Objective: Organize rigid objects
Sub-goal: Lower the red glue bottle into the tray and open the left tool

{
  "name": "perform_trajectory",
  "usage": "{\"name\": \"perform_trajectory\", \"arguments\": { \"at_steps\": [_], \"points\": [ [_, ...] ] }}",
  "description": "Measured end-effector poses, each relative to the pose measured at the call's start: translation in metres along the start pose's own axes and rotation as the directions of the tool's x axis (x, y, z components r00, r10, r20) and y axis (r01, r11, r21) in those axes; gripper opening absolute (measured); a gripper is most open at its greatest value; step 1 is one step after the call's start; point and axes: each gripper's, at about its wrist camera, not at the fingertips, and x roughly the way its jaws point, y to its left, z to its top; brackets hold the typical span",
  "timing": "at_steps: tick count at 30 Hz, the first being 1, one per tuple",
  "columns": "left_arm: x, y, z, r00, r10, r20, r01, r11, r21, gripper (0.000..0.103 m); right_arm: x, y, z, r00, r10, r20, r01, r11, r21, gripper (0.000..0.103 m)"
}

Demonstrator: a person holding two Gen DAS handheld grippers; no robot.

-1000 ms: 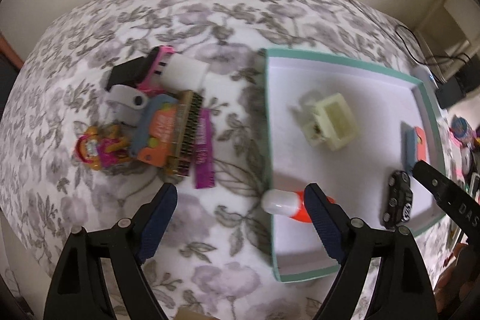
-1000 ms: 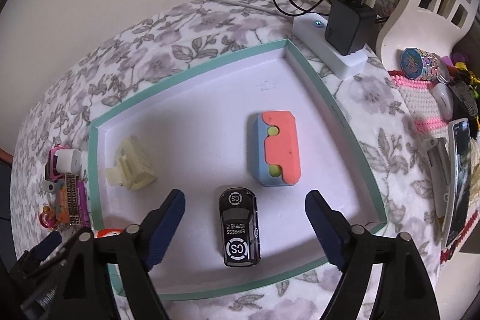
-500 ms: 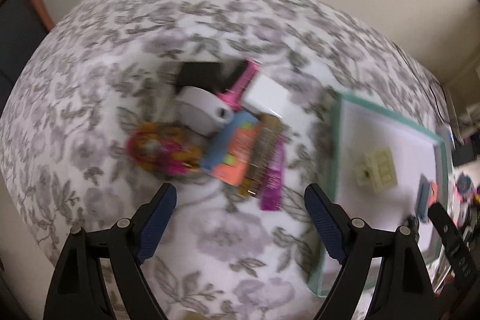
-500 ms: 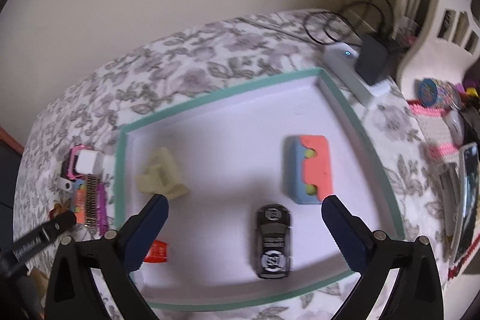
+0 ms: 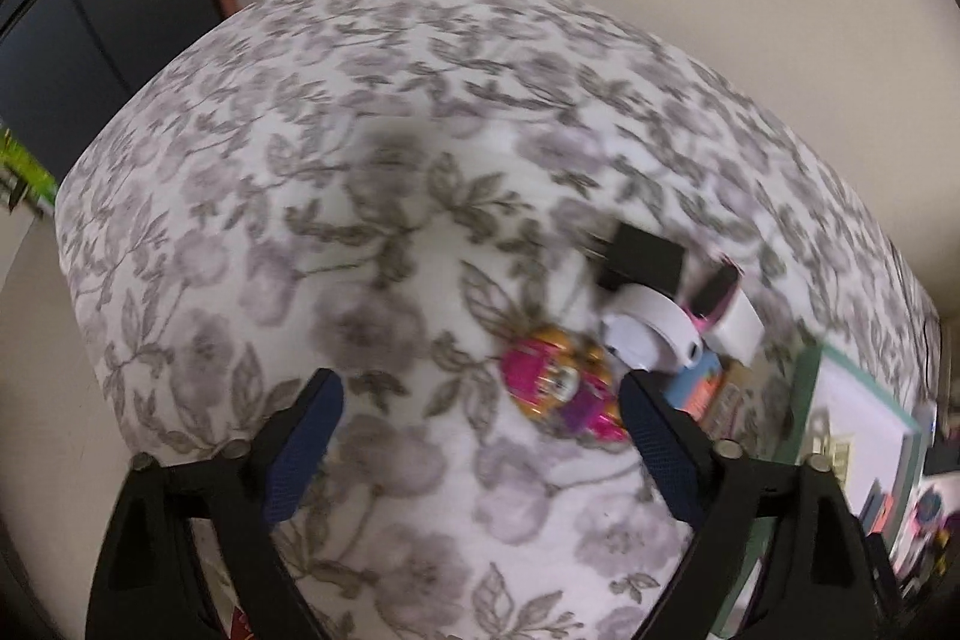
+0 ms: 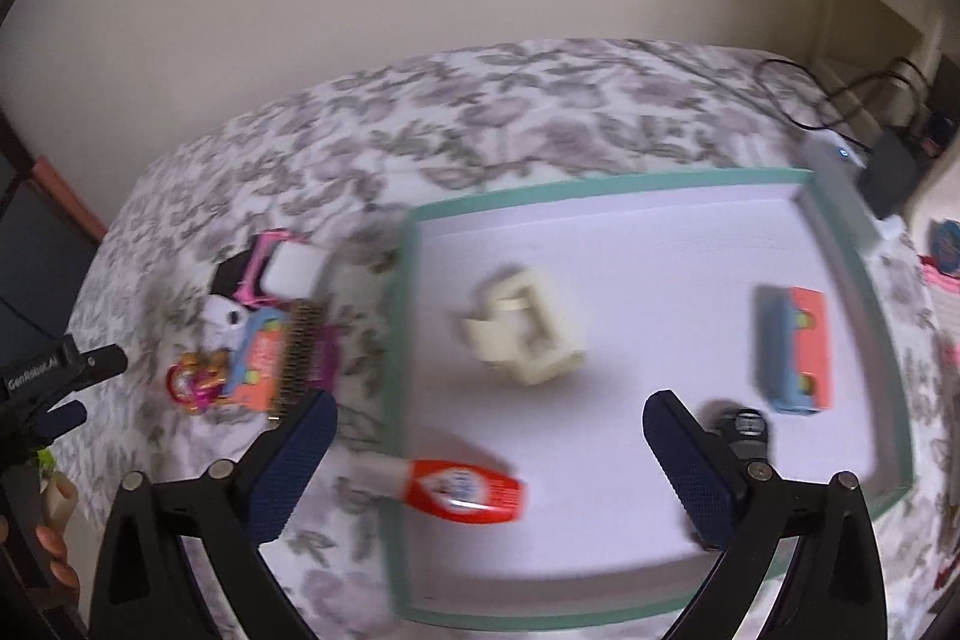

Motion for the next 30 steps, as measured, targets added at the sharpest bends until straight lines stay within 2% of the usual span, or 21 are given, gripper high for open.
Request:
{"name": "perform_trajectory", "arguments": {
  "at_steps": [8, 12, 17, 24, 30],
  "points": [
    [0.000, 0.036, 0.013, 0.999, 0.040, 0.027, -0.038, 0.997, -0.063, 0.094, 0.017, 0.054, -0.004, 0.998, 0.042, -0.043, -0.046, 0.992, -0.113, 0.103],
    [0.005, 0.049, 0.016, 0.999, 0.046, 0.020, -0.045, 0.995, -0.090, 0.094, 0.028, 0.064, -0.004, 0.996, 0.054, -0.071, -0.062, 0.992, -0.113, 0.103],
    [0.019, 0.053, 0.019, 1.000, 0.022, -0.018, -0.024, 0.995, -0.093, 0.094, 0.044, 0.073, -0.003, 0.992, 0.061, -0.108, -0.073, 0.991, -0.112, 0.103],
    [0.045, 0.032, 0.015, 0.993, -0.055, -0.106, 0.049, 0.997, -0.062, 0.094, 0.064, 0.075, 0.000, 0.984, 0.087, -0.155, -0.097, 0.994, -0.058, 0.103],
    [0.058, -0.002, 0.010, 0.985, -0.096, -0.146, 0.104, 0.994, 0.047, 0.094, 0.073, 0.076, 0.003, 0.983, 0.080, -0.167, -0.091, 0.994, -0.055, 0.103]
  ]
}}
